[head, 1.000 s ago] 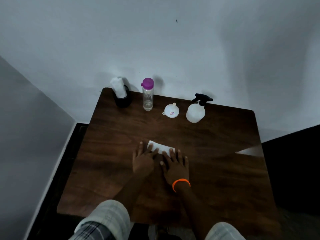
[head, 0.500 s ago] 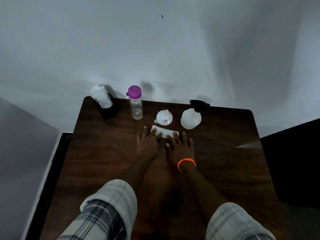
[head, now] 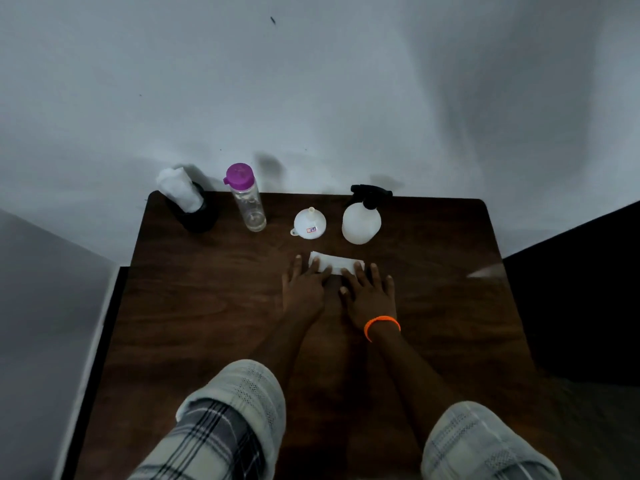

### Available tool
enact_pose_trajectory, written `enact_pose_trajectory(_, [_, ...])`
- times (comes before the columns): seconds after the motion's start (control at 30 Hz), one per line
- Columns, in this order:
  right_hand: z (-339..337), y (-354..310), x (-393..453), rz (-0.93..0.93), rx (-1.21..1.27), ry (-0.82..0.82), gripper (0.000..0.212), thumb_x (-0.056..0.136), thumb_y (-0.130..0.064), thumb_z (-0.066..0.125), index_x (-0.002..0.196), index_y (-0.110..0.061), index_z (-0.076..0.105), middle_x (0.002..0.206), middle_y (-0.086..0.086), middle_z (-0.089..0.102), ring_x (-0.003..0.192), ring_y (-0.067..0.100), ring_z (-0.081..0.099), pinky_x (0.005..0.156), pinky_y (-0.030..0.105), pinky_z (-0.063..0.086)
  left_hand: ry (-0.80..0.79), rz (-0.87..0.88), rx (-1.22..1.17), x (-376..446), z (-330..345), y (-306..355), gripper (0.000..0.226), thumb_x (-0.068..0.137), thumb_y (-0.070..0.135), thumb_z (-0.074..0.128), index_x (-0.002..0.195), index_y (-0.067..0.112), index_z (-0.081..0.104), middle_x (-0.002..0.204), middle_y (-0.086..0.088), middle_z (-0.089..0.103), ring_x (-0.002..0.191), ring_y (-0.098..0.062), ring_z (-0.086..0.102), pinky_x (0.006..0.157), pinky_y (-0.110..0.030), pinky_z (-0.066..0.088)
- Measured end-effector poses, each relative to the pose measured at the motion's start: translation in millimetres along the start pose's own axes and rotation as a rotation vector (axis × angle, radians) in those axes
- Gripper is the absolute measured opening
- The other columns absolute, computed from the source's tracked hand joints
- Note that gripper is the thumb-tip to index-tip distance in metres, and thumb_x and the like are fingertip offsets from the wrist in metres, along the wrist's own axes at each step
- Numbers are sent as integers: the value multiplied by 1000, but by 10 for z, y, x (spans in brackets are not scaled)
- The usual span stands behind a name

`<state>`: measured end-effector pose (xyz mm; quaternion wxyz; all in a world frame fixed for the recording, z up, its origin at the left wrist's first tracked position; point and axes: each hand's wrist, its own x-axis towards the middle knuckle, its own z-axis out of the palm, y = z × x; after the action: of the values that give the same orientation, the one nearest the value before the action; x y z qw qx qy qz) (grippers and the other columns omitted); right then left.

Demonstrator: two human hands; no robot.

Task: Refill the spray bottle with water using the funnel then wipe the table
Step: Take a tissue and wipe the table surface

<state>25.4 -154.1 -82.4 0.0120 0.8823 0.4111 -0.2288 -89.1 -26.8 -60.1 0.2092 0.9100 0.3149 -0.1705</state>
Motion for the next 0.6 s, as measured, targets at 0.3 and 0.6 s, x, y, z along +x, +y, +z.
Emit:
enact_pose_trajectory(0.3, [250, 146, -621, -30, 13, -44, 54, 105, -53, 22, 157, -42, 12, 168, -7, 0, 155, 23, -9, 123, 56, -2, -15, -68, 32, -600, 327, 223, 55, 99, 56, 33, 152, 48, 23, 166, 10, 10, 153, -31, -2, 120, -54, 6])
enact_pose_trajectory(0.6, [554, 187, -1247, -70, -4, -66, 55, 104, -54, 21, 157, -41, 14, 168, -7, 1, 156, 24, -7, 121, 56, -2, -46, -106, 7, -1304, 591, 355, 64, 95, 48, 48, 153, 47, 20, 166, 11, 6, 153, -28, -7, 120, -49, 11])
